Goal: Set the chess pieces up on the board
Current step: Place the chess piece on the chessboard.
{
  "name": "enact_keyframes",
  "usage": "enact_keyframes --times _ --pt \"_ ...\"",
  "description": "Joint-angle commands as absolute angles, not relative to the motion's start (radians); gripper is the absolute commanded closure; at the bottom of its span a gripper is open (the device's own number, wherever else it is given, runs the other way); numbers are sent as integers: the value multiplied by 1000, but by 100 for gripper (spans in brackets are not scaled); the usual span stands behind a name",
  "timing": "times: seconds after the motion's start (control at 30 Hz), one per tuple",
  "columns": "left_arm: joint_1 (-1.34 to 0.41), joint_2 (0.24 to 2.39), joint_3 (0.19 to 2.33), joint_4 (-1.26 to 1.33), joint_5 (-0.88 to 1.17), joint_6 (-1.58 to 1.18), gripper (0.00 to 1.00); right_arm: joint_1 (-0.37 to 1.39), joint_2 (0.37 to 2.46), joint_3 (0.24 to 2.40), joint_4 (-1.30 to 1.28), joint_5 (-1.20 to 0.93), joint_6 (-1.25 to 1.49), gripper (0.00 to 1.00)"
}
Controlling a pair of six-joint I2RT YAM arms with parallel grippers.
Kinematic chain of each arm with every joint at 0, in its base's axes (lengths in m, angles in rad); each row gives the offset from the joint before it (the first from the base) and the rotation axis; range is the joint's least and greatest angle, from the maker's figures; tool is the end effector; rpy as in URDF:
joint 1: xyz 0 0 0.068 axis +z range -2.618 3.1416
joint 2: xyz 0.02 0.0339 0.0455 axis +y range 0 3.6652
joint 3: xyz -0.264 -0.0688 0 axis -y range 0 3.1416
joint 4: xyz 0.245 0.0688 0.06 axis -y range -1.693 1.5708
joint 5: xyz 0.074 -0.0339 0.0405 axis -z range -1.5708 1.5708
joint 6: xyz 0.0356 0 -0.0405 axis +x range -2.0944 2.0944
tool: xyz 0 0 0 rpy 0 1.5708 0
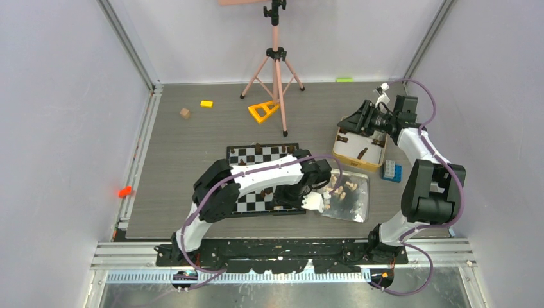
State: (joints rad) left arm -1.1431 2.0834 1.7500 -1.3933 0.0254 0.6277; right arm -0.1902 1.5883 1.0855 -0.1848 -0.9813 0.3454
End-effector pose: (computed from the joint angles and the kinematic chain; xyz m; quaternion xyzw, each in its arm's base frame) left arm 0.1583 -0.3494 0.2118 -0.7711 -0.6318 -0.0076 0.0785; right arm 0.3401 -0.0354 0.2524 0.0168 0.8223 0.4539 0.3428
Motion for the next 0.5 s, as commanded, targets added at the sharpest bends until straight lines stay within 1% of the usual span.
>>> enact_keyframes --times 0.0,0.47 --pt "-1152 2106 1795 -1410 -65 604 100 -196 1545 1088 -173 -997 326 46" --pt "-1168 2167 1845 -1428 -130 592 97 -198 1569 1089 -164 -1019 334 47"
